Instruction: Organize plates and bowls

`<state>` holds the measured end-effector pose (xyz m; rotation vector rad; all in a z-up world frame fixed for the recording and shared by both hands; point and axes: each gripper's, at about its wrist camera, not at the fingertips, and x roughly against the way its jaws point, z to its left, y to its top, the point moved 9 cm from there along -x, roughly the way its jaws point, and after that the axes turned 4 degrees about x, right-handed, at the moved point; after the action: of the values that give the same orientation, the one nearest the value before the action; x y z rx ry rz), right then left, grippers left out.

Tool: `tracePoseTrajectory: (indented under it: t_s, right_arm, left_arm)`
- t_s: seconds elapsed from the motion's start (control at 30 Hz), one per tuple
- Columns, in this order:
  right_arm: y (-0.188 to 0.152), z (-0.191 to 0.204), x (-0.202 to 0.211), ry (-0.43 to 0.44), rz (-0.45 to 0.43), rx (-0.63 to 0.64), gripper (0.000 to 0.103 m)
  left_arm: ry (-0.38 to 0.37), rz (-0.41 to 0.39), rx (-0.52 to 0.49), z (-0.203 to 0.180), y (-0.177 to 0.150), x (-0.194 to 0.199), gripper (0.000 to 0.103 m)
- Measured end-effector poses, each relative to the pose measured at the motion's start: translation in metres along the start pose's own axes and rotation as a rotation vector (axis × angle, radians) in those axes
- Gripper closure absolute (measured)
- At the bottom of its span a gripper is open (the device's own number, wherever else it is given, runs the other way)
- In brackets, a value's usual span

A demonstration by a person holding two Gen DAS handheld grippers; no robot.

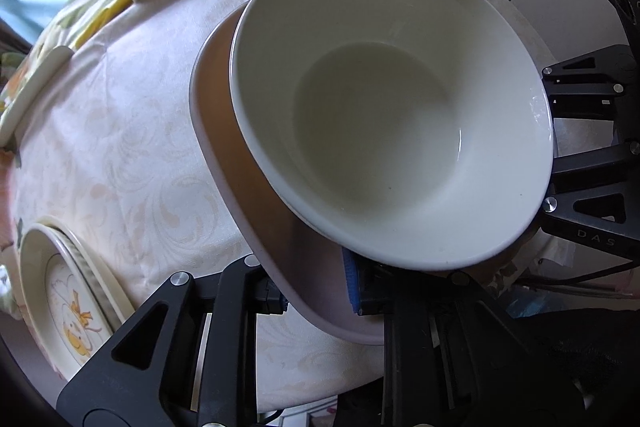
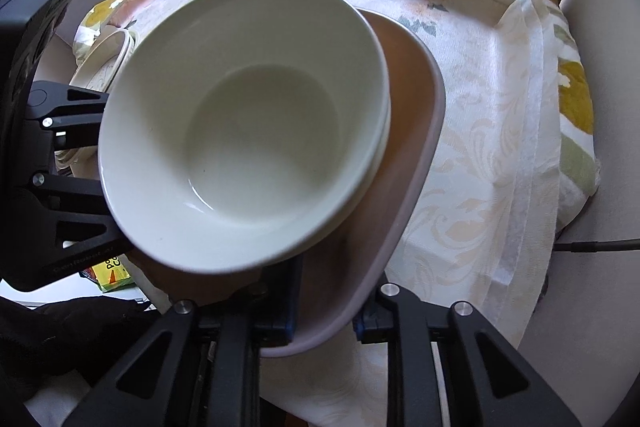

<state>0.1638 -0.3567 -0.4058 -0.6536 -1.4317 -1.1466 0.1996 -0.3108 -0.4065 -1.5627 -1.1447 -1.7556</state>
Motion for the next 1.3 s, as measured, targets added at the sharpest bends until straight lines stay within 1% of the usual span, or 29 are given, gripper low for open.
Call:
tracePoseTrajectory:
  t_s: [0.13,0.33,0.47,0.57,0.7,0.77,0.8,0.93,1.03,1.17,1.3]
  right_arm:
    - [0.011,0.002,0.012,-0.016,-0.011,0.027,0.084]
    - [0.037,0.025,0.046,-0.03,-0.023,0.107,0.084]
    - [0.064,0.056,0.056,-0.03,-0.033,0.157,0.084]
    - [0.078,0.082,0.06,-0.018,-0.041,0.177,0.084]
    - [0.102,0.127,0.053,-0.015,-0.05,0.182,0.084]
    - [0.112,0.148,0.046,-0.004,-0.049,0.172,0.084]
    - [0.116,0.159,0.04,0.003,-0.046,0.164,0.084]
    - [0.128,0.196,0.019,0.025,-0.029,0.137,0.084]
    - [0.132,0.22,0.002,0.028,-0.013,0.129,0.084]
    - [0.134,0.234,-0.015,0.028,0.008,0.111,0.084]
    - [0.133,0.239,-0.027,0.015,0.018,0.091,0.084]
  left_arm:
    - [0.005,-0.026,0.014,0.007,0.0,0.023,0.085]
    - [0.015,-0.058,0.059,0.032,-0.002,0.067,0.085]
    - [0.037,-0.07,0.078,0.057,-0.013,0.096,0.085]
    - [0.047,-0.074,0.08,0.085,-0.027,0.115,0.085]
    - [0.057,-0.067,0.075,0.125,-0.049,0.13,0.085]
    - [0.057,-0.058,0.069,0.149,-0.061,0.131,0.085]
    - [0.056,-0.052,0.067,0.161,-0.061,0.129,0.085]
    - [0.041,-0.015,0.069,0.198,-0.095,0.125,0.085]
    - [0.031,0.005,0.061,0.223,-0.11,0.117,0.085]
    - [0.014,0.019,0.053,0.242,-0.122,0.104,0.085]
    - [-0.01,0.022,0.051,0.249,-0.128,0.091,0.085]
